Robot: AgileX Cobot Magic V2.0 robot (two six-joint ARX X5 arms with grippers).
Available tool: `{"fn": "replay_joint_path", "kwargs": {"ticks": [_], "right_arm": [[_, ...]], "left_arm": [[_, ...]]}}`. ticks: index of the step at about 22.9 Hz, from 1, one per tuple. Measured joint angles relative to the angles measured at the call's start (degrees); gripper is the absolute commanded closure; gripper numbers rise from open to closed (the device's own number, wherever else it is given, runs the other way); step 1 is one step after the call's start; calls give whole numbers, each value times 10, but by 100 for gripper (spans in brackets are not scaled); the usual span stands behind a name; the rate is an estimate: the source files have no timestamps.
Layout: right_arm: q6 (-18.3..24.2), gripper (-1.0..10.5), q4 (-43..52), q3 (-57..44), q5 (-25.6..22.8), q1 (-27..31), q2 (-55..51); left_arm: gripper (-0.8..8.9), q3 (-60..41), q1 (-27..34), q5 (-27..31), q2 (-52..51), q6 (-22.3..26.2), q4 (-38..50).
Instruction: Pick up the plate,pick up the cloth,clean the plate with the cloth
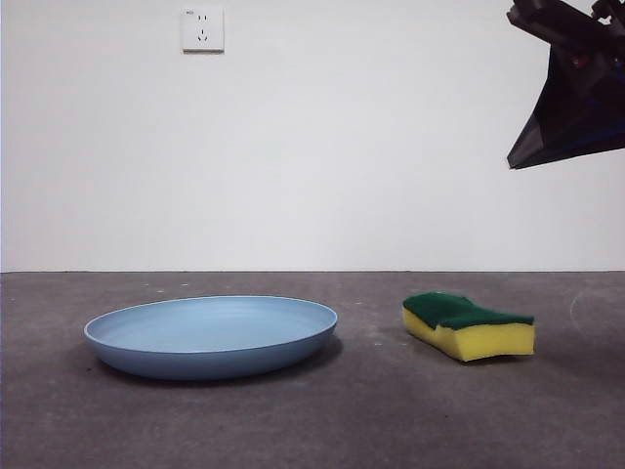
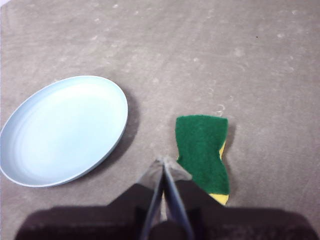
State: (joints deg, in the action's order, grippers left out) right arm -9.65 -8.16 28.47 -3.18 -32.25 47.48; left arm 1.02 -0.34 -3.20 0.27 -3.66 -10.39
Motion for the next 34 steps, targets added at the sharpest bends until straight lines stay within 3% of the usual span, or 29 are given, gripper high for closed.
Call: {"fn": "replay_joint_path", "kwargs": {"ticks": [19,22,25,31,34], "right_arm": [[0,945,-12,0,0,0,-5],[16,945,-24,0,-30,9,-40],[55,945,-26,0,-29,65,-91],[74,945,-27,-33,81,250,-244],[76,946,-27,-71,92,283,-305]], "left_arm": [[815,0,3,0,0,-5,0],[815,0,3,0,0,-5,0],[815,0,3,0,0,-5,0],[815,0,3,0,0,-5,0],[815,0,3,0,0,-5,0]]}}
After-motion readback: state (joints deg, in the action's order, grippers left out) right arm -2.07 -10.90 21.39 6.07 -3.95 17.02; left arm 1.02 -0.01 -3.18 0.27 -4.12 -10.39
